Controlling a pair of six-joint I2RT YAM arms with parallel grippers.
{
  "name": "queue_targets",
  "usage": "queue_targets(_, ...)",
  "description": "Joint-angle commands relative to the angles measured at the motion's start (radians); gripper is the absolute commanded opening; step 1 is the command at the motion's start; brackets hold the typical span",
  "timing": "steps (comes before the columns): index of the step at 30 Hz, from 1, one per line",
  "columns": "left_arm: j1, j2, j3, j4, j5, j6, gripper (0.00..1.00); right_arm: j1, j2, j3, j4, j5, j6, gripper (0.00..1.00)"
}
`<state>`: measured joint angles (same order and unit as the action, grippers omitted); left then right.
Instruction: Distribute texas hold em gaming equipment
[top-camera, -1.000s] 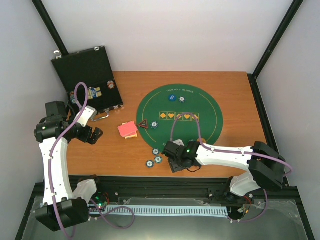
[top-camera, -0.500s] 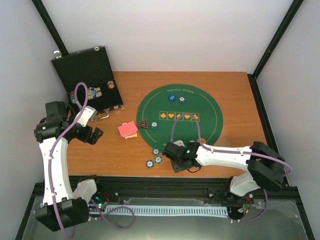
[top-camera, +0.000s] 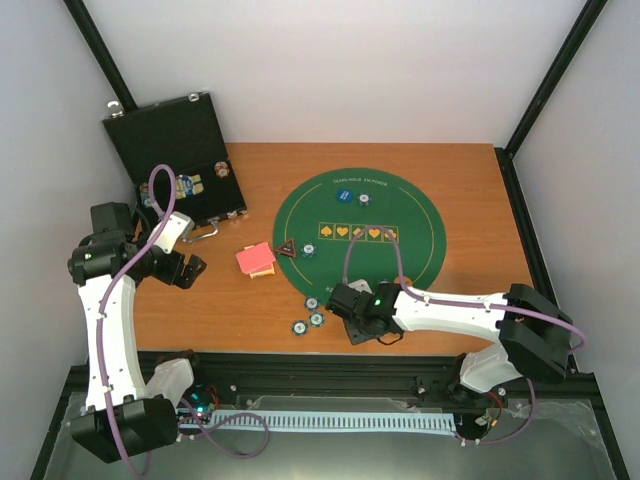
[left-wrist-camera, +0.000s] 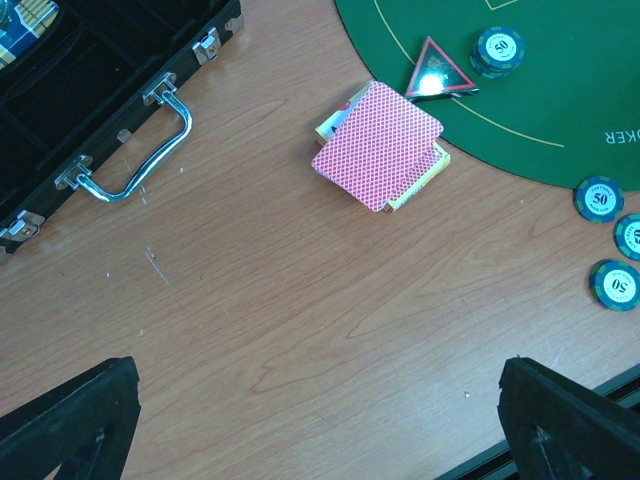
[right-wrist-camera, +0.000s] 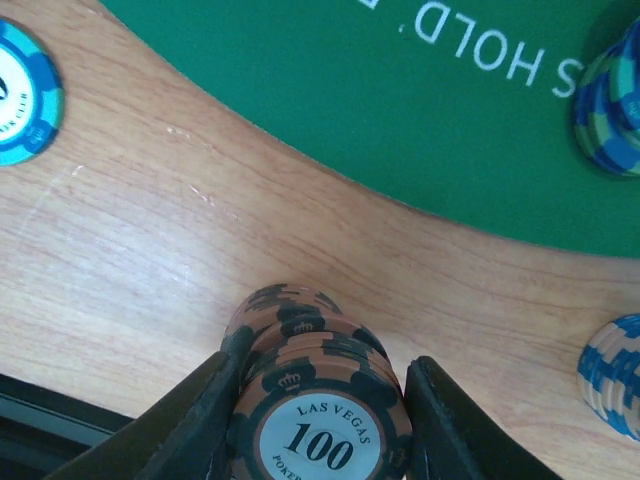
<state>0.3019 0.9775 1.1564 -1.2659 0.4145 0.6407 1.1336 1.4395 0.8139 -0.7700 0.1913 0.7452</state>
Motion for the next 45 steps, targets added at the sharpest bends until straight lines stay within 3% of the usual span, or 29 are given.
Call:
queue_targets(1, 0.002, -0.007, 0.046, -0.016, 0.010, 0.013, 1.00, -0.002, -0.045, 0.069, -0.059, 0.036, -0.010, 0.26)
queue_targets(12, 0.002, -0.010, 0.045, -0.018, 0.012, 0.012, 1.00, -0.065, 0.023, 0.331, -0.141, 0.054, -0.129, 0.24)
queue_targets(26, 0.003, -0.009, 0.042, -0.015, 0.004, 0.005, 1.00, -0.207, 0.473, 0.679, -0.061, -0.015, -0.312, 0.25)
queue_targets(45, 0.003, -0.005, 0.035, 0.000, -0.011, 0.006, 1.00, -0.216, 0.733, 0.812, 0.018, -0.063, -0.323, 0.24)
